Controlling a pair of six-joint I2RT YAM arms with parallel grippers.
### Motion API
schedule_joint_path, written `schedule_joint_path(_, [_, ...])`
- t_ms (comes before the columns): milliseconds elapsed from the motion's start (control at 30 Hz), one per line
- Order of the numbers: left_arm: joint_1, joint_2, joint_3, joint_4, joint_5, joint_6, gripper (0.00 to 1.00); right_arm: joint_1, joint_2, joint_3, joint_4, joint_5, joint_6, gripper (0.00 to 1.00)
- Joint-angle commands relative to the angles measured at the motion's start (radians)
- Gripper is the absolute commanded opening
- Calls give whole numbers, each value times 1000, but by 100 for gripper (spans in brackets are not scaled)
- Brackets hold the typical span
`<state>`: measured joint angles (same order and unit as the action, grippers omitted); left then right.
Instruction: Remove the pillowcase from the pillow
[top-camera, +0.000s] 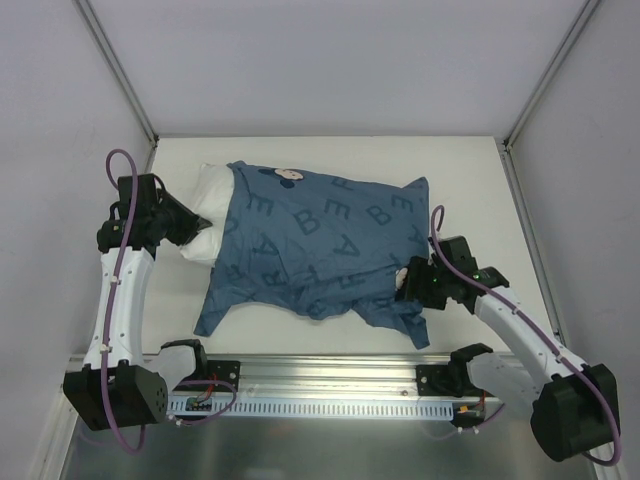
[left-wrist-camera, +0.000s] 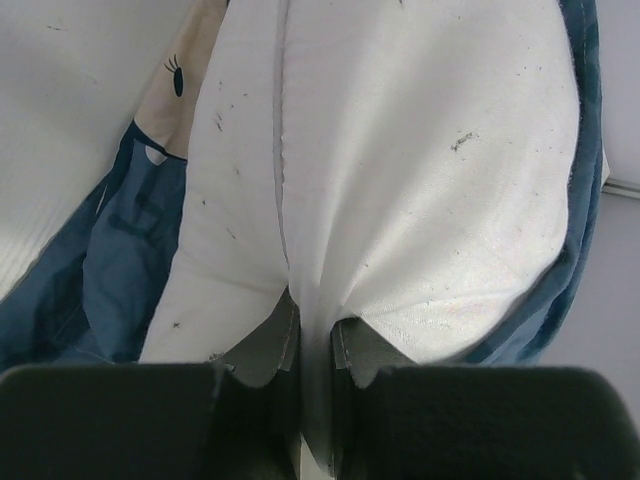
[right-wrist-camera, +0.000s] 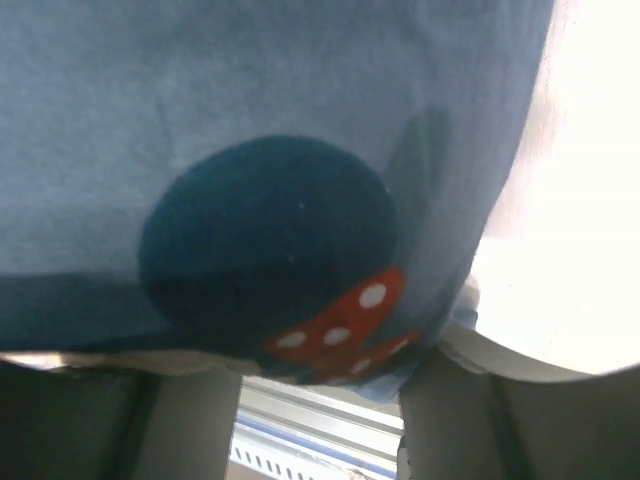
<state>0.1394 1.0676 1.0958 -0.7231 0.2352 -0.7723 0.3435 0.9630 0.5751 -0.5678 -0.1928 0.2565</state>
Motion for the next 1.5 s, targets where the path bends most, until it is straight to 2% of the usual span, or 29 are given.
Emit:
schedule_joint_path(0, [11,-5,62,59,13,-1,0,0,-20,-12,45,44,24,60])
schedule_joint_path(33, [11,-1,62,60,9,-2,0,2,-27,-15,25,47,24,76])
schedule_joint_path(67, [12,0,62,60,9,-2,0,2,-44,-20,13,46,27,85])
schedule_joint_path(133, [12,2,62,59,10,-4,0,3,-70,-41,-7,35,44,94])
schedule_joint_path(333, [12,0,59,60,15,-7,0,17,-171,-118,-6,4,101,94])
schedule_joint_path(500, [12,0,65,60,18,-5,0,18,-141,-139,43,4,110,78])
schedule_joint_path(533, [12,-1,65,60,18,-4,0,20,-132,-141,51,7,110,59])
schedule_joint_path(600, [12,-1,65,60,19,-1,0,20,-109,-133,62,13,110,41])
schedule_joint_path(633, [12,-4,65,60,16,2,0,20,-89,-129,60,15,110,25])
schedule_joint_path(667, [12,-5,67,60,15,4,0,20,-84,-120,59,15,112,17])
schedule_joint_path(700, [14,-8,67,60,13,4,0,22,-78,-116,43,27,115,5])
schedule_joint_path(733, [14,-8,70,59,13,5,0,22,-79,-110,36,33,115,1])
schedule_joint_path(833, [23,-8,70,57,38,8,0,20,-111,-109,-10,72,112,1])
schedule_joint_path(867, [26,-12,69,57,41,8,0,20,-122,-110,-39,90,110,5])
schedule_joint_path(900, [38,-15,67,59,41,8,0,20,-133,-113,-53,101,112,16])
schedule_joint_path(933, [48,-18,64,59,42,10,0,19,-153,-116,-67,116,118,16])
schedule_joint_path(967, [60,-24,62,57,47,11,0,19,-162,-116,-99,151,121,16])
schedule_joint_path(1000, [93,-27,62,57,65,13,0,12,-173,-110,-118,168,127,3])
schedule_joint_path(1033, [113,-29,62,57,78,16,0,6,-199,-104,-133,187,127,1])
schedule_joint_path(1133, [198,-40,52,51,157,15,0,-82,-236,-75,-175,204,93,1])
schedule_joint_path(1300, [317,-64,4,42,249,25,0,-288,-198,-5,-205,78,35,1])
schedule_joint_path(1467, [448,-44,7,33,329,59,0,-391,-136,179,-231,49,33,1])
